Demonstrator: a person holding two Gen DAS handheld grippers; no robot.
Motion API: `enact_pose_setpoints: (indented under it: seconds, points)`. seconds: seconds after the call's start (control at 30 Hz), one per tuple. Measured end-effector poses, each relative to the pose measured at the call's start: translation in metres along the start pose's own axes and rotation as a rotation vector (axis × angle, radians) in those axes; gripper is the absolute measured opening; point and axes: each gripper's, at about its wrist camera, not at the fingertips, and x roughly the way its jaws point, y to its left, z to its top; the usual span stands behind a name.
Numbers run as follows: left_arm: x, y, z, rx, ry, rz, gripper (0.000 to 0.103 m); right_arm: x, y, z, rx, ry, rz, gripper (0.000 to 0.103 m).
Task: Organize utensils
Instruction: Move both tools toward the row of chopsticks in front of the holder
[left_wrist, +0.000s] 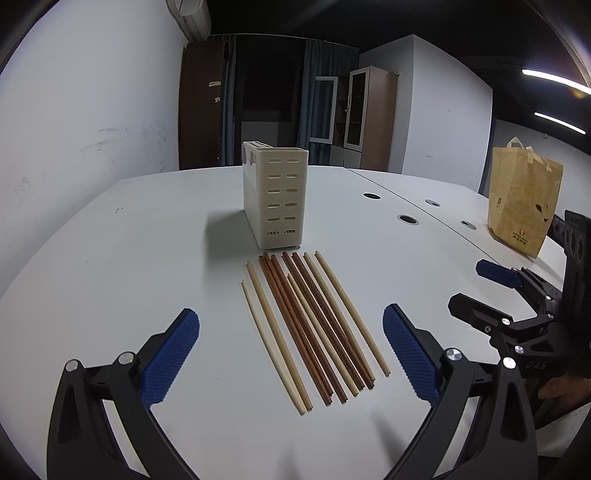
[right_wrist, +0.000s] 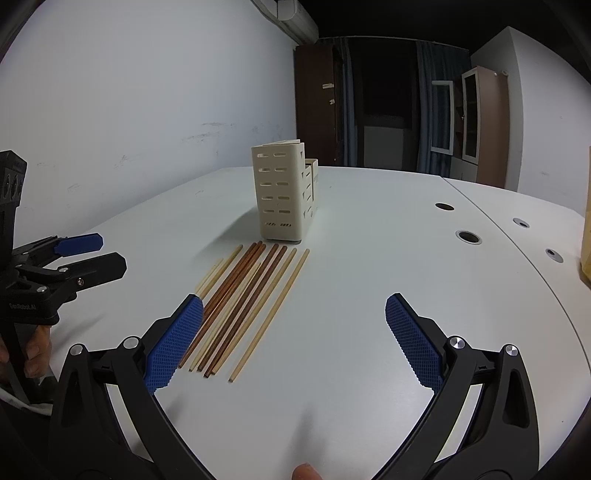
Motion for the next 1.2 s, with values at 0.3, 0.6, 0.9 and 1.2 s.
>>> enact_pose_setpoints:
  seconds: [0.3,0.6,0.9,1.2]
  points:
    - [0.0011,-0.0001,0.0003,0.009,0.006,0.029,0.098,0.0016,-0.0007,0.0011,0.001,0.003,-0.006,0.095]
    - [0.0044,-0.0038,0.0012,0.041,0.019,0.064,0.098,0.0054,-0.0045,0.0031,0.004,0.018,-0.009,0.095]
    - [0.0058,-0.0043,0.0005,0.053,0.027,0.075,0.098,0.0074,-0.0047,0.0043,0.003,0.018,-0.004,0.095]
    - [0.0066,-0.0018,0.0048,0.051,0.020,0.094,0.098,0.0099,-0.0094,0.0084,0.008,0.028,-0.023,0.095]
